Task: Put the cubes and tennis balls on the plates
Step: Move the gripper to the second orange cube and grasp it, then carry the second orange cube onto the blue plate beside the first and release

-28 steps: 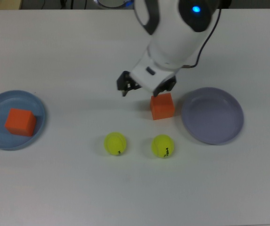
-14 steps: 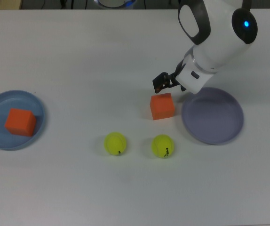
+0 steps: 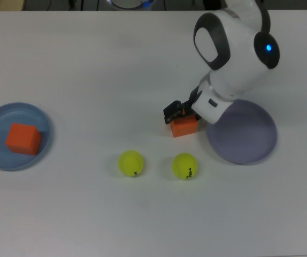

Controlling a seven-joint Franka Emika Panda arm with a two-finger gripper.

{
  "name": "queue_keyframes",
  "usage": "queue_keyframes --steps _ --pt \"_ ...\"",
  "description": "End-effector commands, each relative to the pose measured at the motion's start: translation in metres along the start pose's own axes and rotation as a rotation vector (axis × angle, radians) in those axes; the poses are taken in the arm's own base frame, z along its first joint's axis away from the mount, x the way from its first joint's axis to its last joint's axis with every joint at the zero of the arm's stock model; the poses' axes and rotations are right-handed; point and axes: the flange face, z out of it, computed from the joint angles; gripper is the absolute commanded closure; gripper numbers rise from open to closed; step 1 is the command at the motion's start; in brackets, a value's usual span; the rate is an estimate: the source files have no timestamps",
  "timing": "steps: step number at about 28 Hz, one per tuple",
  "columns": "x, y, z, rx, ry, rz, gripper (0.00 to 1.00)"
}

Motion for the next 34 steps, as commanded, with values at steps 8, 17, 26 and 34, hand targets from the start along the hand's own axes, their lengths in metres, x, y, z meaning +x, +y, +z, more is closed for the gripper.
queue_keyframes --steps 8,17,26,34 --pt "0.003 0.023 0.004 0.002 0.013 0.040 1.00" --pt "-0.011 0.192 -0.029 0.046 0.065 0.289 1.00" --pt "-0.050 0.309 0.037 0.035 -0.046 0.405 1.00" --pt "-0.090 0.366 0.095 -0.001 -0.189 0.439 1.00"
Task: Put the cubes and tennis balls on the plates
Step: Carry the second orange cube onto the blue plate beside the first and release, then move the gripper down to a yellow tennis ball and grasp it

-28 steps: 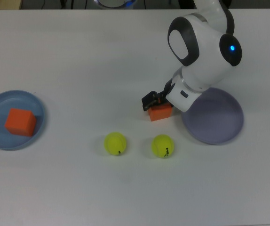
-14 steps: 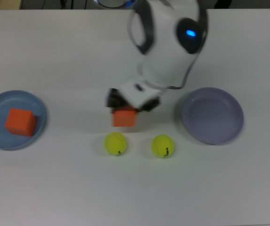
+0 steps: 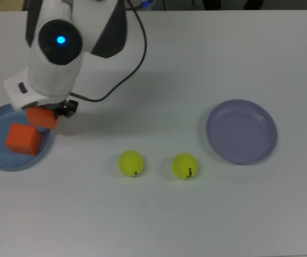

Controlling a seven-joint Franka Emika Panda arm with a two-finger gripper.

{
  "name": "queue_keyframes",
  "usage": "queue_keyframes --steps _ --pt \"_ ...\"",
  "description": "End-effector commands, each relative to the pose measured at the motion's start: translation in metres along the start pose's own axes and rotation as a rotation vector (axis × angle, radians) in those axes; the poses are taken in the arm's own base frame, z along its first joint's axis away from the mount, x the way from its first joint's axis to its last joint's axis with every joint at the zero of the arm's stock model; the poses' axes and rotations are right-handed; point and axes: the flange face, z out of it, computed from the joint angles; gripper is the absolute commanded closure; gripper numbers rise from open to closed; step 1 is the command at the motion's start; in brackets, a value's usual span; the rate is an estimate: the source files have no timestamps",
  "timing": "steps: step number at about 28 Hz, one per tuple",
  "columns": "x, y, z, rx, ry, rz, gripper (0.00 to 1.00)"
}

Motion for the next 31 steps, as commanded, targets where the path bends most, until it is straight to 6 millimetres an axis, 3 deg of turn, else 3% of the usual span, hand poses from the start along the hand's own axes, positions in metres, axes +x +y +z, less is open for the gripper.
queue_keyframes --steps 1,9,10,11,12,13,14,19,24,29,30,31 --pt "-0.009 0.021 0.023 -0.039 -0.058 -0.003 1.00" --pt "-0.006 0.035 0.047 -0.055 -0.086 0.008 1.00" --pt "-0.005 0.040 0.053 -0.058 -0.090 0.013 0.92" --pt "-0.005 0.042 0.055 -0.058 -0.090 0.014 0.76" --pt "-0.004 0.044 0.056 -0.060 -0.088 0.016 0.51" --pt "-0.003 0.047 0.057 -0.062 -0.085 0.020 0.15" --pt "-0.003 0.050 0.056 -0.063 -0.082 0.022 0.00" --pt "0.001 0.064 0.038 -0.037 -0.056 -0.023 0.00" --pt "-0.001 0.063 0.015 0.066 -0.029 -0.026 0.00" --pt "0.002 0.037 -0.022 0.107 0.033 -0.042 0.00" --pt "0.002 0.007 -0.035 0.128 0.054 -0.086 0.00" --pt "0.002 -0.006 -0.040 0.132 0.065 -0.111 0.00"
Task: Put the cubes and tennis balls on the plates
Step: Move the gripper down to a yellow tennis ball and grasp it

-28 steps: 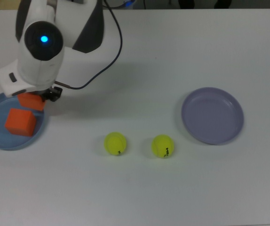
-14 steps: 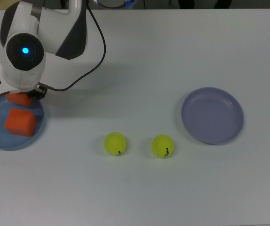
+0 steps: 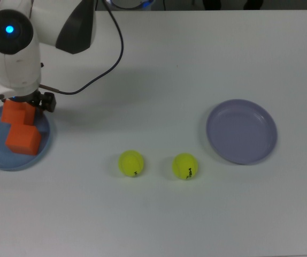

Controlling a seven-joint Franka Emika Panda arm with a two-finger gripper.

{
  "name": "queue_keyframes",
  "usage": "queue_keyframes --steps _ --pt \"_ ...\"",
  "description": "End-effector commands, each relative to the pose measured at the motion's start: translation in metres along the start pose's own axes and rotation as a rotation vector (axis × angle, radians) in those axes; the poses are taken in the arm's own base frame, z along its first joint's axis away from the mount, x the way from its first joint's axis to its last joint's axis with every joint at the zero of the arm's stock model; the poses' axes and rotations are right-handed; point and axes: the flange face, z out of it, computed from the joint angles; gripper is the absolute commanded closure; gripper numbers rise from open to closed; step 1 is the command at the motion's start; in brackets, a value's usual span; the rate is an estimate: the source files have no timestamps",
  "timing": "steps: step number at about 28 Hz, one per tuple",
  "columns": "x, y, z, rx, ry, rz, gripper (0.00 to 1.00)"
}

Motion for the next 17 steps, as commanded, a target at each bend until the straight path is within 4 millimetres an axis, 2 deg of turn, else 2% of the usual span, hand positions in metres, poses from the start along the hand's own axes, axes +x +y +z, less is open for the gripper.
queue_keyframes --steps 1,2,3,6,7,11,12,13,16,17 --pt "-0.001 -0.070 -0.038 0.052 0.076 -0.118 0.00" --pt "0.000 -0.082 -0.043 0.057 0.102 -0.135 0.00" --pt "0.001 -0.110 -0.055 0.070 0.156 -0.170 0.00" --pt "0.001 -0.151 -0.067 0.086 0.219 -0.220 0.00" --pt "0.000 -0.174 -0.071 0.092 0.250 -0.252 0.00" --pt "-0.004 -0.215 -0.072 0.096 0.282 -0.312 0.00" --pt "-0.007 -0.235 -0.070 0.088 0.292 -0.344 0.00" --pt "-0.008 -0.245 -0.068 0.082 0.296 -0.361 0.00" --pt "-0.007 -0.261 -0.061 0.056 0.322 -0.382 0.00" --pt "-0.004 -0.267 -0.052 0.037 0.344 -0.380 0.00"
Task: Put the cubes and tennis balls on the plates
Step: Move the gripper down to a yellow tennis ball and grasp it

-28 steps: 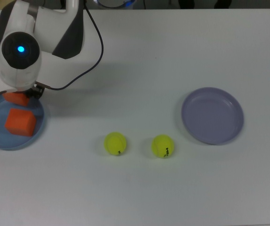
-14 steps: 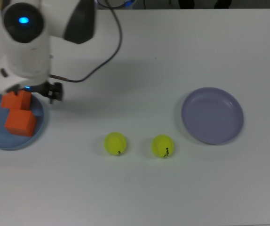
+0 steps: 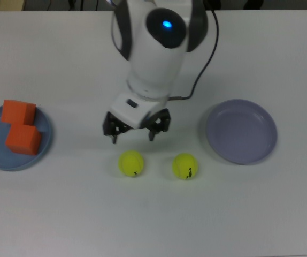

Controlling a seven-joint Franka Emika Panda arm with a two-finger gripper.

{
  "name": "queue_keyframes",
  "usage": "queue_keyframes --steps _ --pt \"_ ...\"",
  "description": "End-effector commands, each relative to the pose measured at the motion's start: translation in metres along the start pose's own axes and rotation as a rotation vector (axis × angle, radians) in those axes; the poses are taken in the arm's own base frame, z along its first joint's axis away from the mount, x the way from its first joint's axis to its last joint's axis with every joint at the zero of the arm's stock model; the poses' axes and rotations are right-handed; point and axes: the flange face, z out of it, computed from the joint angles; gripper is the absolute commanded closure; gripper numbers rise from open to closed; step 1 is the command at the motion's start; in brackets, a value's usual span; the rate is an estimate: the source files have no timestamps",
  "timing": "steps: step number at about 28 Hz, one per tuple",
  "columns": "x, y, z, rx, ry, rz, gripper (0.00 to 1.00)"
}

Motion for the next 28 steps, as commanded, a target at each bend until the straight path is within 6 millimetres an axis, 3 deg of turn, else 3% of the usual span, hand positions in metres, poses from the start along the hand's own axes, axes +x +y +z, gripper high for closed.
queue_keyframes --steps 1,8,10,14,16,17,18,20,26,28 --pt "0.005 -0.013 0.028 -0.060 0.051 -0.026 0.00" --pt "0.008 -0.022 0.057 -0.125 0.089 -0.051 0.00" --pt "0.006 -0.024 0.074 -0.133 0.070 -0.065 0.00" --pt "0.005 -0.025 0.079 -0.147 0.064 -0.073 0.01" --pt "0.004 -0.024 0.081 -0.150 0.061 -0.074 0.17" --pt "0.003 -0.024 0.082 -0.152 0.057 -0.076 0.40" --pt "0.002 -0.023 0.083 -0.153 0.056 -0.078 0.69" --pt "0.002 -0.023 0.085 -0.153 0.054 -0.075 1.00" --pt "0.007 -0.024 0.074 -0.143 0.073 -0.063 1.00" --pt "0.010 -0.024 0.062 -0.138 0.092 -0.051 1.00"
